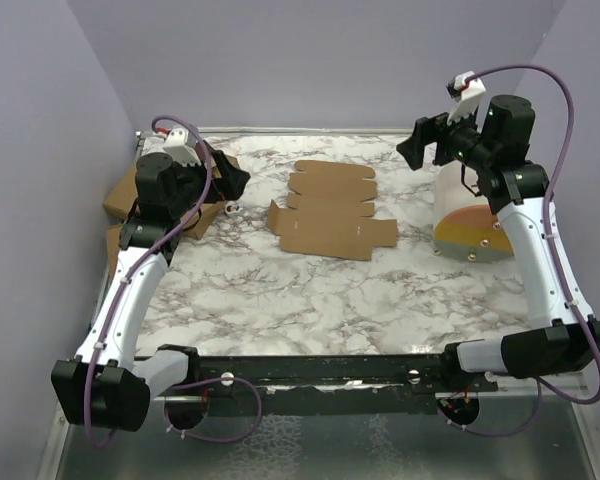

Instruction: Fold the paper box

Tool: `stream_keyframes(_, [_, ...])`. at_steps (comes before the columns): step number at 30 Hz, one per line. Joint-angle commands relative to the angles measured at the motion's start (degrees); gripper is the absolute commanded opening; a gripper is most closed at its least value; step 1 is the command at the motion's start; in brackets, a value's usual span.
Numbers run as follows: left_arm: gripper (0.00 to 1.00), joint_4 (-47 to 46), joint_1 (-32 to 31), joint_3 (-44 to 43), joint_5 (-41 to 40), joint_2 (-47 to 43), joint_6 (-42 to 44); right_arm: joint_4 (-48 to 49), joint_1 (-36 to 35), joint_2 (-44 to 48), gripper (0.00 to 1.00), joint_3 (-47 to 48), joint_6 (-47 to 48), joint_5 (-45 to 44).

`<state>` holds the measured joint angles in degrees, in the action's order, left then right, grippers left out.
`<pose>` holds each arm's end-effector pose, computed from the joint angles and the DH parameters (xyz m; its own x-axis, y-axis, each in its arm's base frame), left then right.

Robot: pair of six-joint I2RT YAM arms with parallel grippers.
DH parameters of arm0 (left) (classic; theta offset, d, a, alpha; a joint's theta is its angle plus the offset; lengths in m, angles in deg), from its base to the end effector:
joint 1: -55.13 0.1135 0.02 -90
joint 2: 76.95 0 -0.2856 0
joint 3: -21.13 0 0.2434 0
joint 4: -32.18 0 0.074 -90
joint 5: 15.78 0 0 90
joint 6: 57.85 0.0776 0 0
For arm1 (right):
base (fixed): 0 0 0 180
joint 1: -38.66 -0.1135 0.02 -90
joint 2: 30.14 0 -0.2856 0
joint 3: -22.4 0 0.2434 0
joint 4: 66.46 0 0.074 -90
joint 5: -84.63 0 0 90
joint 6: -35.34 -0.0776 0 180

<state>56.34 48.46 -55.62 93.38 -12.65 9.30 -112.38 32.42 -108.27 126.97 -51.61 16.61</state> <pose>0.2732 -0.0576 0.3934 -0.3523 -0.3281 -0.8765 0.3170 0.8393 -0.4416 0.3118 0.0633 0.4527 -0.3070 -0.0832 -0.9481 -0.4686 0.8803 0.0745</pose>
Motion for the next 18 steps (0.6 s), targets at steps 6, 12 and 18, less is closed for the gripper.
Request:
stream_keyframes(6, [0.99,-8.94,-2.36,10.58,2.34,-7.45,-6.60,3.55,0.56,6.88,0.99,-7.46,-4.86,-0.09])
stream_keyframes(12, [0.99,-19.90,-2.90,19.83,6.52,-11.35,-13.61,6.12,0.78,10.45,0.99,-12.69,-4.56,7.07])
stream_keyframes(18, [0.99,-28.06,-3.10,28.06,9.47,-11.55,-19.26,8.04,0.89,13.12,0.99,-20.79,5.13,32.27])
